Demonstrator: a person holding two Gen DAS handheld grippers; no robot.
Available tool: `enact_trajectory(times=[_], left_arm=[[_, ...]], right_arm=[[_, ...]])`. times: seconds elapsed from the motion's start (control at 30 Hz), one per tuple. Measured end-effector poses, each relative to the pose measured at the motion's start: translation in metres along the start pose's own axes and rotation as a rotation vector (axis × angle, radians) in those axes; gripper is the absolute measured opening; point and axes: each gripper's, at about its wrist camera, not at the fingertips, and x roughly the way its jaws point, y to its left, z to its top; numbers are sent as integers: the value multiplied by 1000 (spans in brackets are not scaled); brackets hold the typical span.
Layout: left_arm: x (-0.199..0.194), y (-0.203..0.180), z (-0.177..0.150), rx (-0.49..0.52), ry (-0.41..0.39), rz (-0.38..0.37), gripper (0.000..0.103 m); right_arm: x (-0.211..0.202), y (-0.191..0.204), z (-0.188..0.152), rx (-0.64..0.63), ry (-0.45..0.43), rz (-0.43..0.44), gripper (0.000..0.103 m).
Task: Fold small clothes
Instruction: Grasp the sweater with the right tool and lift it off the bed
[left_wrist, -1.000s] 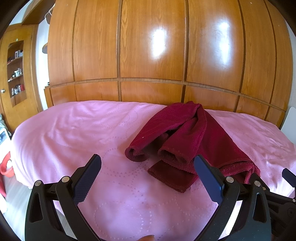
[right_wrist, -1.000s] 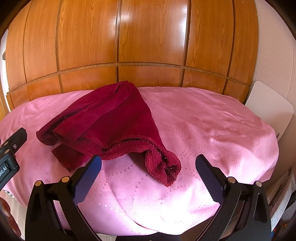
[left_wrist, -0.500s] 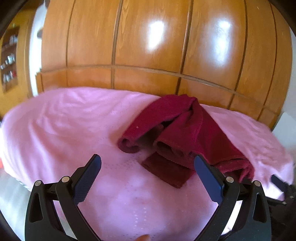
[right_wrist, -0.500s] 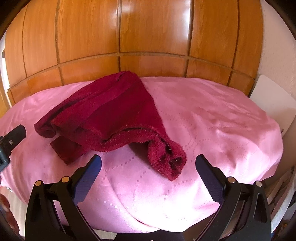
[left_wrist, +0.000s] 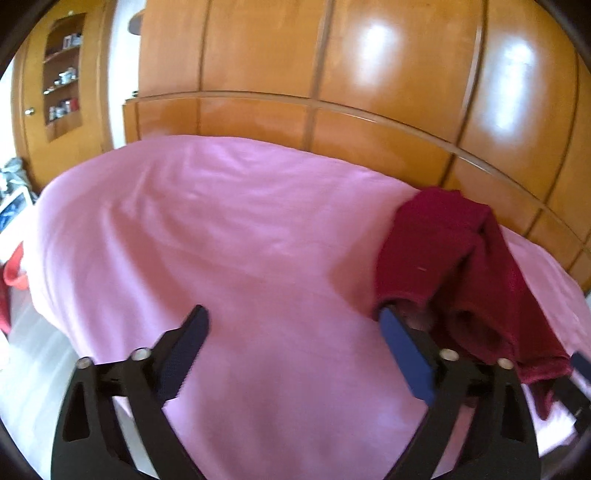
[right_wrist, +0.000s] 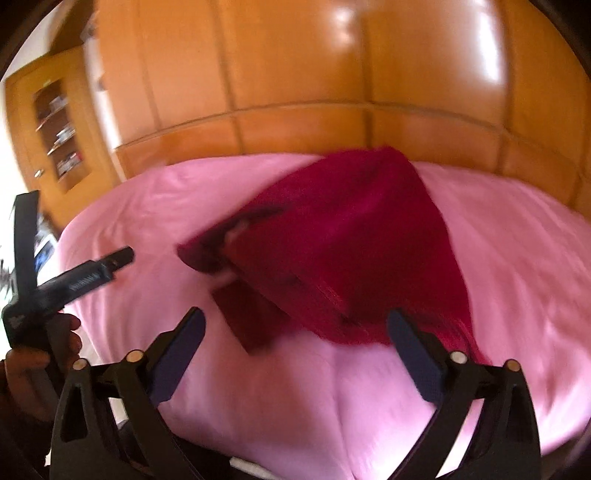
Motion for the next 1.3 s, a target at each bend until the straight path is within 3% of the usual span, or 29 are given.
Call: enact_trajectory(times=[0.03,0.07,0.2,0.33,0.47,0.5,0.53,0.57,0.6,0.7,0.8,0.9,0.97,1.07,1.23,1.3], left_arm=[[2,3,1,1,5,9,77],[6,8,1,4,17,16,72],[14,16,2,-1,31,-3,71],[18,19,4,0,31,-29,71],[25,27,4,-27,47,-36,71],[27,29,5,-35,49,-36,71],[29,31,5,-43,54,-34,71],[30,34,5,-49,59,-30,71],[32,33,4,-51,62,-27,71],[35,36,3,-54,76,-21,71],[39,33,2,-37,84,-13,71],[41,29,2,-28,89,-14,71],[43,25,2,-17,97,-23,71],[46,15,4,16,104,-47,71],[47,-4,6,65,117,-112,71],[47,-13,6,86,130,-147,71]], right_arm=[[6,8,8,-32,-8,6,79],[12,16,16,-69,-19,1,76],[44,60,35,-294,-32,-22,76],[89,106,38,-659,-63,-143,79],[137,135,20,-998,-33,-189,79],[148,137,20,-1026,-11,-179,70],[154,136,20,-1033,13,-165,37],[165,135,23,-1027,72,-137,19],[174,131,30,-998,118,-126,10],[164,113,66,-823,100,-56,8],[131,73,120,-593,15,-16,7],[91,-4,177,-318,-86,-37,5],[64,-73,202,-136,-137,-100,5],[34,-177,213,47,-169,-294,3],[-4,-342,194,284,-134,-679,0],[-18,-393,182,374,-117,-775,0]])
